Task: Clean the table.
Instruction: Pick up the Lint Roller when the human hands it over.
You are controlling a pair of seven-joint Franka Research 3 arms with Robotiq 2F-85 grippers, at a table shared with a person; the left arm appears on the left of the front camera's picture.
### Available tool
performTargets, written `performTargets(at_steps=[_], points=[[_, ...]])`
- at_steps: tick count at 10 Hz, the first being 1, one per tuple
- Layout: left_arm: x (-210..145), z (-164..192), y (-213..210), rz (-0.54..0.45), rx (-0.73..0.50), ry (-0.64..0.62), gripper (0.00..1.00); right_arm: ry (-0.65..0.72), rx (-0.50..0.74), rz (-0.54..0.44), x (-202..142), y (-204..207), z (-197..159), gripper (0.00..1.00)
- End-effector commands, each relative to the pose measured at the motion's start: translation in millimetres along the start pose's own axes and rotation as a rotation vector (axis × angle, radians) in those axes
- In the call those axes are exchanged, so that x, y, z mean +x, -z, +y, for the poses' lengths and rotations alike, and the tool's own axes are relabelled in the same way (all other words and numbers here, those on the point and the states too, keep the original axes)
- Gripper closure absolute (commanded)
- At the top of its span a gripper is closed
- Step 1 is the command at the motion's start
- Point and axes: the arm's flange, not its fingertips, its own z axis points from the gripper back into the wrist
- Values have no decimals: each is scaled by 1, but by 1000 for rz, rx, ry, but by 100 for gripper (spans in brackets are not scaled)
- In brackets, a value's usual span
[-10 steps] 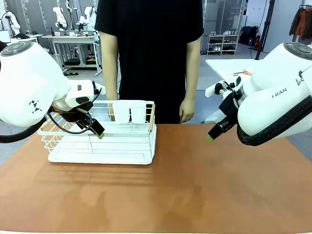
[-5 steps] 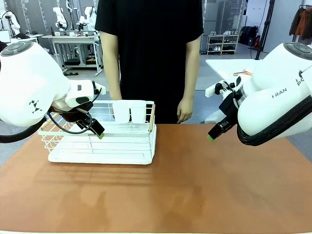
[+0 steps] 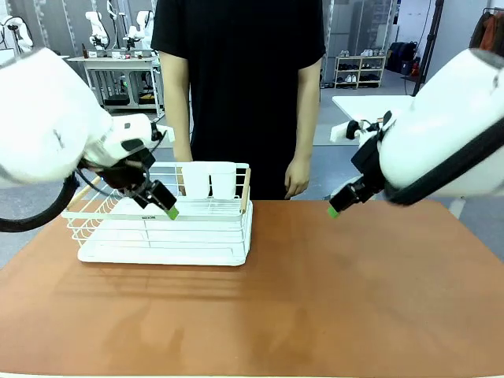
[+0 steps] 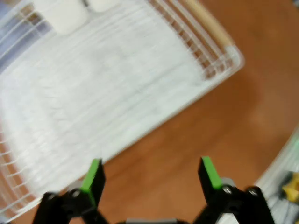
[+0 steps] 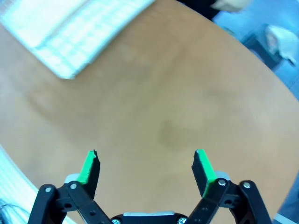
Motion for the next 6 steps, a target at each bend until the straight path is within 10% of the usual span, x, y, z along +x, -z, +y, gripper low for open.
performTargets(at_steps=[1, 6], points=[[-2, 48, -61, 48, -333, -146, 0, 157, 345, 12, 5, -52, -54, 0], [-70, 131, -156, -148, -817, -616, 0, 640, 642, -153, -32, -126, -152, 0]])
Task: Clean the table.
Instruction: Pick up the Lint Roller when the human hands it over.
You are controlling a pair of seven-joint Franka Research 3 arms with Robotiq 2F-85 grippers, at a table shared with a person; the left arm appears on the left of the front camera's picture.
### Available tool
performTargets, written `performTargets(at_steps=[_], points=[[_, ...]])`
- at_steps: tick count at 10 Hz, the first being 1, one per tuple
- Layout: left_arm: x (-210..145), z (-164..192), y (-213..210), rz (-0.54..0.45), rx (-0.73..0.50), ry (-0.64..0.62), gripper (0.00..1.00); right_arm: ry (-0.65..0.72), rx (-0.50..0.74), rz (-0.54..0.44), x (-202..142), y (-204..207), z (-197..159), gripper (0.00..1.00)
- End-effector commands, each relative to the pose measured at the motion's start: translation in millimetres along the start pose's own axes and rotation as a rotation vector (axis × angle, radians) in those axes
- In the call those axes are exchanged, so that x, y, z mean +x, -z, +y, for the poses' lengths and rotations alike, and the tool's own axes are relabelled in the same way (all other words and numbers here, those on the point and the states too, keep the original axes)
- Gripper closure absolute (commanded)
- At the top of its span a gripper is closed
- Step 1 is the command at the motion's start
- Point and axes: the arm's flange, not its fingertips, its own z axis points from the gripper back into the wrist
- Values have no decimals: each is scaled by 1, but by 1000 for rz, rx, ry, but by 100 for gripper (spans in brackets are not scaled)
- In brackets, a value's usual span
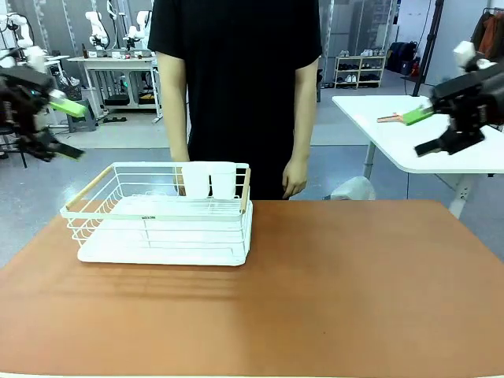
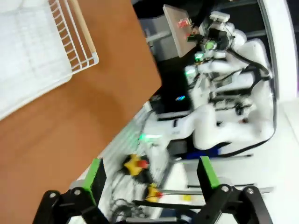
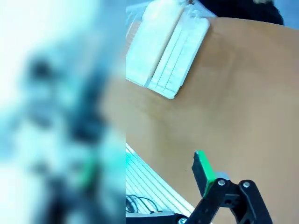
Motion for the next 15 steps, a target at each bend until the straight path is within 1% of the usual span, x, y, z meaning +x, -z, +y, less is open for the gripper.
performTargets(at_steps=[1, 2, 3, 4, 5, 6, 7, 8, 9, 15], points=[[-11, 21, -41, -150, -43, -148, 0, 140, 5, -106, -8, -26, -16, 0], [-26, 37, -68, -209, -60, -190, 0, 176, 25, -169, -22, -55, -27, 0], [-45, 54, -94, -263, -101, -218, 0, 218, 79, -229, -39, -84, -43, 0], [-66, 71, -119, -309, -118, -247, 0, 255, 126, -278, -55, -110, -63, 0], [-84, 85, -141, -383, -134, -302, 0, 300, 145, -308, -68, -131, -85, 0], [-90, 90, -147, -410, -150, -309, 0, 349, 168, -327, -71, -139, -107, 0], [-88, 92, -146, -411, -150, -316, 0, 369, 181, -329, -70, -139, -122, 0], [-80, 91, -139, -398, -130, -321, 0, 363, 176, -296, -67, -135, -131, 0], [-100, 94, -155, -403, -114, -344, 0, 376, 145, -329, -85, -150, -107, 0], [-100, 94, -155, -403, -114, -344, 0, 376, 145, -329, -85, -150, -107, 0]])
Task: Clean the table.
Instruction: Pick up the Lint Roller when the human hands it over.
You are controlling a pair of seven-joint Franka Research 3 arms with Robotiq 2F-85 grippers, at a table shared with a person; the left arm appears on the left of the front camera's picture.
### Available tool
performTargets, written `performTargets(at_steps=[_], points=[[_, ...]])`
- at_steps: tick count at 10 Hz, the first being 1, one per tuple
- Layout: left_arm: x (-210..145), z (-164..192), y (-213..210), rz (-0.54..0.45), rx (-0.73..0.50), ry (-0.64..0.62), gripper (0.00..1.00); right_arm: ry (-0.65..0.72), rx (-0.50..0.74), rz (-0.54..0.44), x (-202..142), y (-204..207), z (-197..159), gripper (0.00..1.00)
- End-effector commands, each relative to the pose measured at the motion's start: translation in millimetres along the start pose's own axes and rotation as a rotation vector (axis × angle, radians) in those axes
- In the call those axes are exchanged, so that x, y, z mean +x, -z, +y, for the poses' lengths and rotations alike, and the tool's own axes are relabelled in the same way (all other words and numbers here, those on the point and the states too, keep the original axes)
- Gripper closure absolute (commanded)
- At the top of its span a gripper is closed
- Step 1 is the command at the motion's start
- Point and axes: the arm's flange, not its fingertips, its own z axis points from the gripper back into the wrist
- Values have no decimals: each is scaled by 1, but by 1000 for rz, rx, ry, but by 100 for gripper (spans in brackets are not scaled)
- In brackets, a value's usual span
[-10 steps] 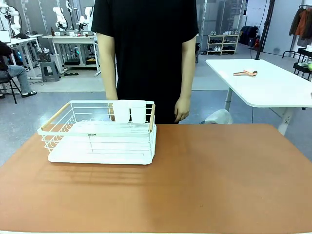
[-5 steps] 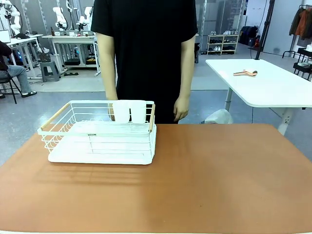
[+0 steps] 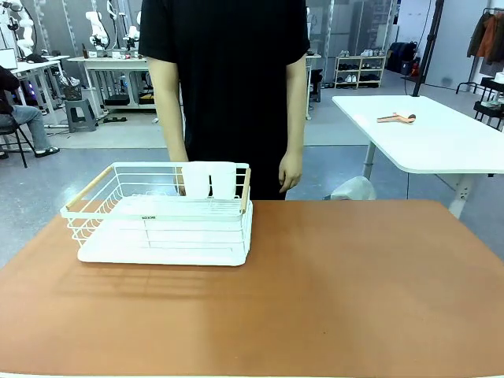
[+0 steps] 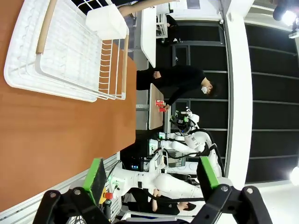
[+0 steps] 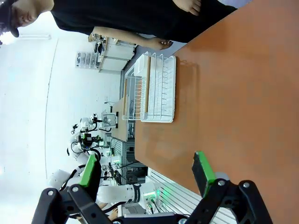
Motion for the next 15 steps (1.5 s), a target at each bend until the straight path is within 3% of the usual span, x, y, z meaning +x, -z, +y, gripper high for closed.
performTargets(at_steps=[1, 15], points=[[-3, -1, -3, 9, -10, 12, 0, 8, 12, -1, -6, 0, 3, 0], [-3, -1, -3, 9, -10, 12, 0, 8, 12, -1, -6, 0, 3, 0]])
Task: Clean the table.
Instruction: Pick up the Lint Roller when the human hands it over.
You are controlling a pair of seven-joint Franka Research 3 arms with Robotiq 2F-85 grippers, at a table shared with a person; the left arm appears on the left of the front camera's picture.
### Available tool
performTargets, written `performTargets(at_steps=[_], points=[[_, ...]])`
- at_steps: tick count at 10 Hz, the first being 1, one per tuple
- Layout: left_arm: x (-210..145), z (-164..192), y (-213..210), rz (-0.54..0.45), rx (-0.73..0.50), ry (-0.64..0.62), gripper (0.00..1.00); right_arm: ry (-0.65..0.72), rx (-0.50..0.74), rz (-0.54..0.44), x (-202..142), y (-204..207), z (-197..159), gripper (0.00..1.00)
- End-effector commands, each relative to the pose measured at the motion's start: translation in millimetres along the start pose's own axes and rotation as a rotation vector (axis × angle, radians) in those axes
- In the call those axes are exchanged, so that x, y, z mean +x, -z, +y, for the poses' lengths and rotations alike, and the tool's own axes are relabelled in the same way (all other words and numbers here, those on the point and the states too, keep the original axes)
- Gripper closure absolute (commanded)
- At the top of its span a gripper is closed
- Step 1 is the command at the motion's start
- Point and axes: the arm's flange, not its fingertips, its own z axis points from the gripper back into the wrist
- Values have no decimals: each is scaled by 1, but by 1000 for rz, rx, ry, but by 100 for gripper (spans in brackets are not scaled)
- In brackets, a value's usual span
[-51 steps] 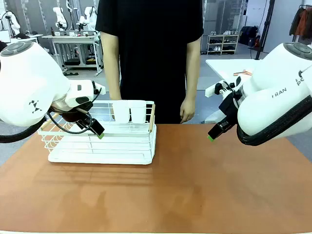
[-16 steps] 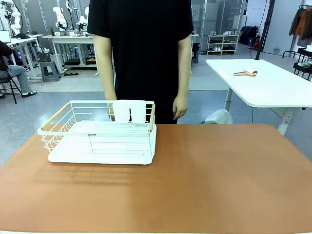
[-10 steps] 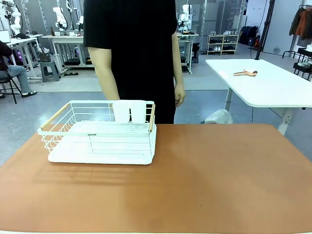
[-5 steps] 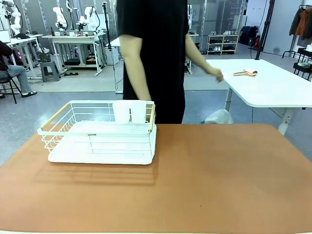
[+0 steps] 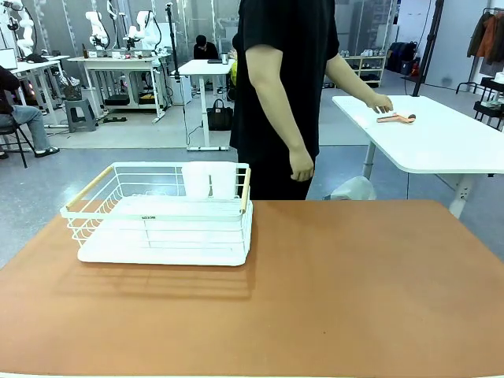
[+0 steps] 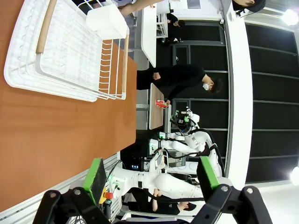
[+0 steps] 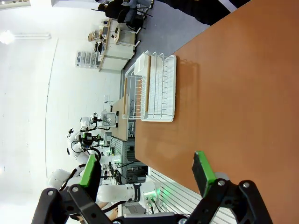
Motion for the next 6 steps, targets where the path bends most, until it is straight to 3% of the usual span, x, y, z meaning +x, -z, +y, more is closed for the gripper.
performTargets(at_steps=[1, 6], points=[[-3, -1, -3, 8, -11, 11, 0, 8, 11, -4, -5, 0, 2, 0], [-3, -1, -3, 8, -11, 11, 0, 8, 11, -4, -5, 0, 2, 0]])
